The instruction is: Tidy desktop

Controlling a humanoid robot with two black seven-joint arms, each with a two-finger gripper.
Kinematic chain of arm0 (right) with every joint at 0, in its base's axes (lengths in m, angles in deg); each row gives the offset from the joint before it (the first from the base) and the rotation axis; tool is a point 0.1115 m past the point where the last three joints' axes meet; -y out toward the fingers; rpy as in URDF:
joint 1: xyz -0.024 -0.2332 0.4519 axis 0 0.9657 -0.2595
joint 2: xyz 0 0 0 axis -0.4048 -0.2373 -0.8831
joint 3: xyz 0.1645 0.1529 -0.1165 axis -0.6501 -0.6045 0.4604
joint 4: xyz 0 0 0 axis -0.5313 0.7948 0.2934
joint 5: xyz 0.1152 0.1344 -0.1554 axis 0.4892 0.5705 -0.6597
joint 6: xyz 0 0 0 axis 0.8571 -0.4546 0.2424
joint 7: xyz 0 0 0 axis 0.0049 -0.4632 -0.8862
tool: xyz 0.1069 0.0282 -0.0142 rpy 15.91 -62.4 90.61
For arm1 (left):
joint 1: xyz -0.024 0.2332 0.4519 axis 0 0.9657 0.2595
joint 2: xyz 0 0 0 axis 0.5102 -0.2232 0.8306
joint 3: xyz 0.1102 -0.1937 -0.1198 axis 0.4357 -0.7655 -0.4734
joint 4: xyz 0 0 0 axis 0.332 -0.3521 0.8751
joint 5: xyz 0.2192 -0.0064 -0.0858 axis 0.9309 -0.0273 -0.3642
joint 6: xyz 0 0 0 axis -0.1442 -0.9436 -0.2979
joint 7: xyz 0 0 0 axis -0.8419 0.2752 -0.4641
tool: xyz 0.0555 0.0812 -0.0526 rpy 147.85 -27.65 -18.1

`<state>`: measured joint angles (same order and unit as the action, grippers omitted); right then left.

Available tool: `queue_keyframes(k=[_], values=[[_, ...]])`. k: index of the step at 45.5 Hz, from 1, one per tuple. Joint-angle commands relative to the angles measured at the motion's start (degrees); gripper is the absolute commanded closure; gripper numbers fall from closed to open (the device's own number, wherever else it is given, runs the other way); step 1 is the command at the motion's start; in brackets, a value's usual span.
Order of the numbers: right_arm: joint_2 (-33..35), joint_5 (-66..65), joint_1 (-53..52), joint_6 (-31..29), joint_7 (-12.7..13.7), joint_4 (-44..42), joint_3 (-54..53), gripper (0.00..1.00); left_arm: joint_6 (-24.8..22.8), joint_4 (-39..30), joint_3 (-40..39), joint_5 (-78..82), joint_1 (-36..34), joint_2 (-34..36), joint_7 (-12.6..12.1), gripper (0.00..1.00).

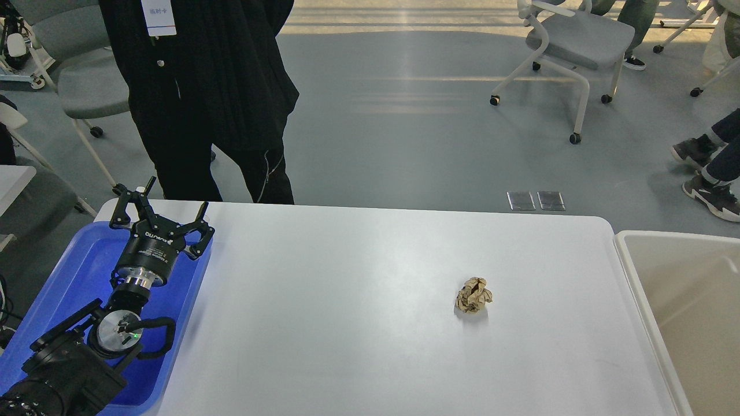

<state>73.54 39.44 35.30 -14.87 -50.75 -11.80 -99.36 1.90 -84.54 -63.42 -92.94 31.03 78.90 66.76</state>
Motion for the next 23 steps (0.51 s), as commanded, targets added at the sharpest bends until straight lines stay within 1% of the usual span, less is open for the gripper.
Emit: queue_keyframes(k=[1,5,10,15,18,23], values=[[8.3,0.0,1.0,-3.8,-0.2,14.5,-18.6,0.0,0.0,0.0,0.0,0.0,0.0,0.0,0.0,0.0],[10.6,-1.2,5.7,-3.8,-0.4,24.0,-29.7,0.0,0.0,0.0,0.0,0.0,0.0,0.0,0.0,0.0],[9.8,-3.7,8.6,-3.9,-0.4,30.5,-40.5,0.0,0.0,0.0,0.0,0.0,0.0,0.0,0.0,0.0],[5.4,-8.5,11.7,-3.9,-0.5,35.4,-50.6,0.0,0.0,0.0,0.0,-0.1,0.0,0.0,0.0,0.0],[2.2,-13.6,12.8,-4.0,-0.4,38.1,-57.4,0.0,0.0,0.0,0.0,-0.1,0.0,0.0,0.0,0.0],[-1.4,-23.5,14.4,-5.3,-0.1,44.5,-62.3,0.0,0.0,0.0,0.0,0.0,0.0,0.0,0.0,0.0]])
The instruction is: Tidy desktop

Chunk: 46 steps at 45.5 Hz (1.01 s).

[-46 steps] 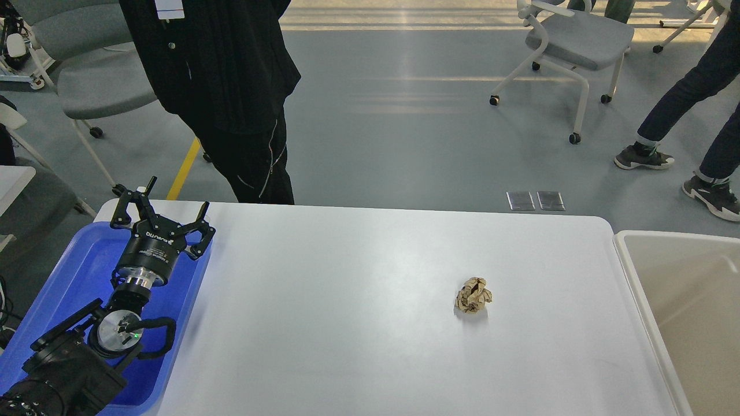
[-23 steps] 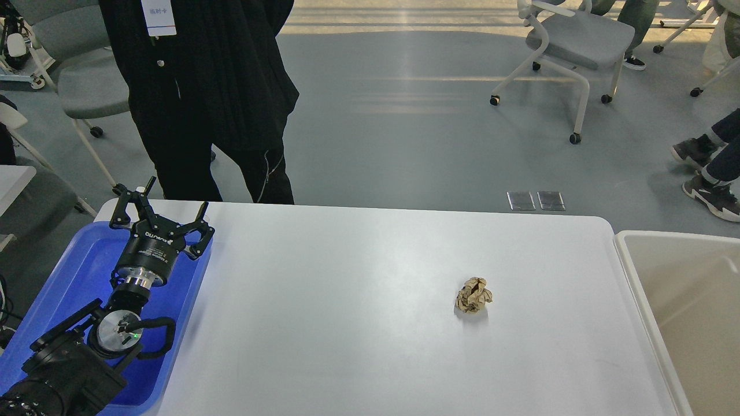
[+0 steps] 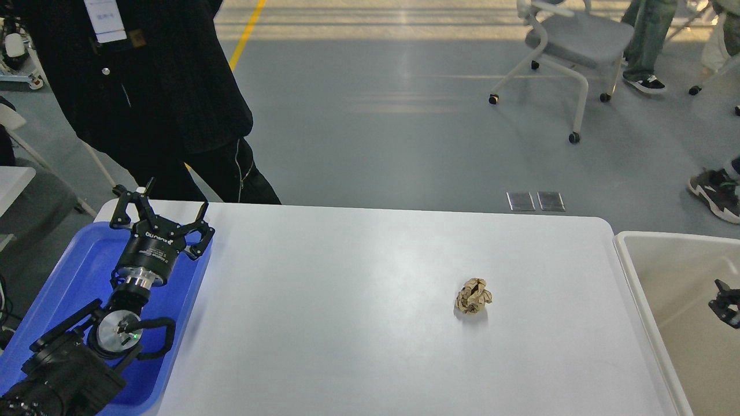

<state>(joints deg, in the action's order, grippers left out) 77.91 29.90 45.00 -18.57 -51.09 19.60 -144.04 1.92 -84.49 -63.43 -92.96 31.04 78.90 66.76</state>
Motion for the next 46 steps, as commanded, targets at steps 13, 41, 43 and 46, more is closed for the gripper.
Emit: queue_keyframes(k=[13,41,43,46], values=[[-12.8,-16.9,6.8,-10.0,-1.3,20.9,-17.7,0.0,0.1,0.0,0.0,-0.1,0.1,0.0,0.0,0.0],[-20.4,-16.6,5.6,-10.0,-10.6,16.0,-13.5,0.0,0.0,0.0,0.0,0.0,0.0,0.0,0.0,0.0],[-20.4,-16.4,5.8,-10.0,-10.5,16.1,-13.5,0.0,0.0,0.0,0.0,-0.1,0.1,0.0,0.0,0.0],[-20.4,-16.3,6.2,-10.3,-10.5,16.0,-12.9,0.0,0.0,0.0,0.0,0.0,0.0,0.0,0.0,0.0]])
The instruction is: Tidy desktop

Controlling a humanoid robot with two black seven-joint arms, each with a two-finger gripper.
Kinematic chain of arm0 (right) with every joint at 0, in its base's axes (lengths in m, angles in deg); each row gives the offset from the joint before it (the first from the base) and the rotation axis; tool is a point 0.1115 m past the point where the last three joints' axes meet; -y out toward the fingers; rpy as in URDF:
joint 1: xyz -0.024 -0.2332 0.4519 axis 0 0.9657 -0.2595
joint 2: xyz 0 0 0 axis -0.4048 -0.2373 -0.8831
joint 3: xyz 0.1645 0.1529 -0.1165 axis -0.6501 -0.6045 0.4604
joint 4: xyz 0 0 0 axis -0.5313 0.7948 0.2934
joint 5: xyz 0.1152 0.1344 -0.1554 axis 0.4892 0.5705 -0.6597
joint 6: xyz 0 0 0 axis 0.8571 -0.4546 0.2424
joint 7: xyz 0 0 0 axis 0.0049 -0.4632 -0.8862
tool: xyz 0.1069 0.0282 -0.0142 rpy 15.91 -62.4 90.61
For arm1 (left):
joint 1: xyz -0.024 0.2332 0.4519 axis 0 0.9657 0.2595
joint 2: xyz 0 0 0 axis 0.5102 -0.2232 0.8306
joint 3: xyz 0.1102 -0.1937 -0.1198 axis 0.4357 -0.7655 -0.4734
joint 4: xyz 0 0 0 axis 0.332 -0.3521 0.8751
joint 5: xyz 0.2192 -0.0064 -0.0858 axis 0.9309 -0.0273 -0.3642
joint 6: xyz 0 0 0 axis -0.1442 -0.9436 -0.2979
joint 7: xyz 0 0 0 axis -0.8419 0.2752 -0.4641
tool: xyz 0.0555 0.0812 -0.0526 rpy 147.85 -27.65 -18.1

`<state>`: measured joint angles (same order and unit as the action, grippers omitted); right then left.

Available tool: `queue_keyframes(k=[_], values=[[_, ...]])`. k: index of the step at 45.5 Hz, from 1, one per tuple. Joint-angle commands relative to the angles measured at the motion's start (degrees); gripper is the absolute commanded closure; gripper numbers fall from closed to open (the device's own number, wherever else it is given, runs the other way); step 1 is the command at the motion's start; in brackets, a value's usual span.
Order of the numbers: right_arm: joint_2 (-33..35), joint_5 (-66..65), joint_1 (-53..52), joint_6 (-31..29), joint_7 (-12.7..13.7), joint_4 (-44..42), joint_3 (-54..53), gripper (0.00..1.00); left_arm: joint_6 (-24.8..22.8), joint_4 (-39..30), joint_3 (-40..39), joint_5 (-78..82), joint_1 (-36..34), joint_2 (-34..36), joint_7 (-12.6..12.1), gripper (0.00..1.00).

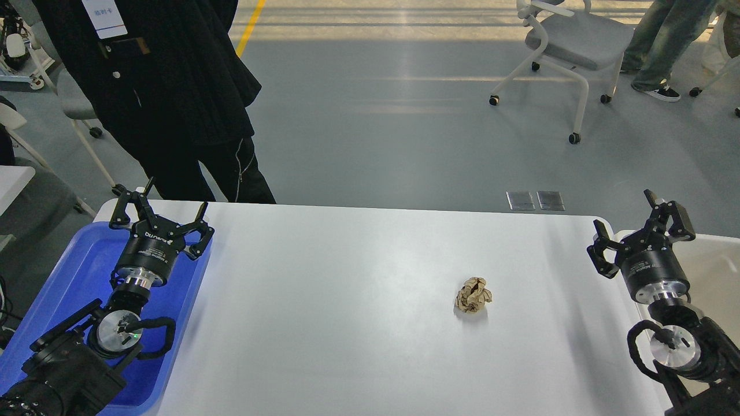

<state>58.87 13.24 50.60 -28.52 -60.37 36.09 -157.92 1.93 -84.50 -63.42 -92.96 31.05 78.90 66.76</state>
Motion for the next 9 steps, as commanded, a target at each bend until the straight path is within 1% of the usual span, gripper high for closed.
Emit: queue_keyframes(k=[1,9], values=[[-1.4,0.3,0.7,-0.4,-1.2,-0.5,1.1,0.0,0.0,0.0,0.0,-0.1,0.1,0.0,0.0,0.0],[-1.2,0.6,2.0,-0.3,-1.3,0.0,1.1,0.0,0.0,0.0,0.0,0.0,0.1,0.0,0.0,0.0]])
